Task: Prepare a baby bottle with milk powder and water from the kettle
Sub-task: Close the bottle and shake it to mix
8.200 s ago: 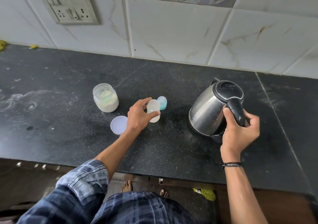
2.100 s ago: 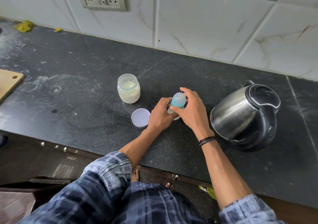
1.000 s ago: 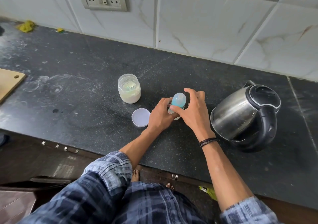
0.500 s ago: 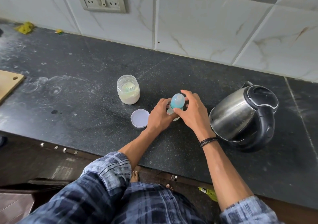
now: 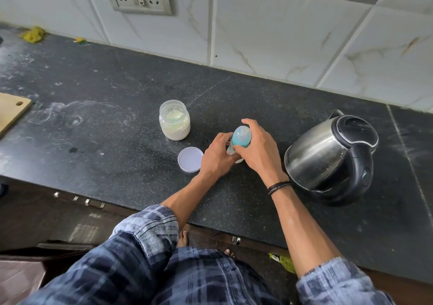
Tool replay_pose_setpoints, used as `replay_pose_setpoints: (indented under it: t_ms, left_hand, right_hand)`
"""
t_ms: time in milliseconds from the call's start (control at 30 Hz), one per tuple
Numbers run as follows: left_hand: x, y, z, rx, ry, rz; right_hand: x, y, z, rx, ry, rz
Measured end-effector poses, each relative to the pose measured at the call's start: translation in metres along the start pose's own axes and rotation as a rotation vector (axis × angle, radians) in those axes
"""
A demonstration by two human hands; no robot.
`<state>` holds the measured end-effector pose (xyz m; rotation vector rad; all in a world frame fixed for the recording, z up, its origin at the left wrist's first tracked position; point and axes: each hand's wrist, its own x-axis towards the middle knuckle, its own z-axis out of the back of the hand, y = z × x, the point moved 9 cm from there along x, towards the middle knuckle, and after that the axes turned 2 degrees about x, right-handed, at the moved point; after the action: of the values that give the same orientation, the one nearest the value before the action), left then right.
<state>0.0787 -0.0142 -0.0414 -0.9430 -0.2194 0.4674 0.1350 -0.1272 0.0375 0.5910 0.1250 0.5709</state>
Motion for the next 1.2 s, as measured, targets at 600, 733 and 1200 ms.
replay_pose_setpoints:
  t_ms: [600,733,1200]
  left_hand:
    - [-0.003,-0.002,0.002,0.004,-0.028,-0.042]
    - [-0.003,-0.002,0.003,0.0,-0.032,-0.042]
    - [-0.005,-0.003,0.003,-0.006,-0.048,-0.081]
  right_hand:
    - [0.001,0.0,-0.004,-0.051,-0.036,-0.067]
    - [0.0,0.005,-0.006,-0.017,-0.031,-0.004]
    - [0.002,0.003,-0.01,0.023,0.022,0.015]
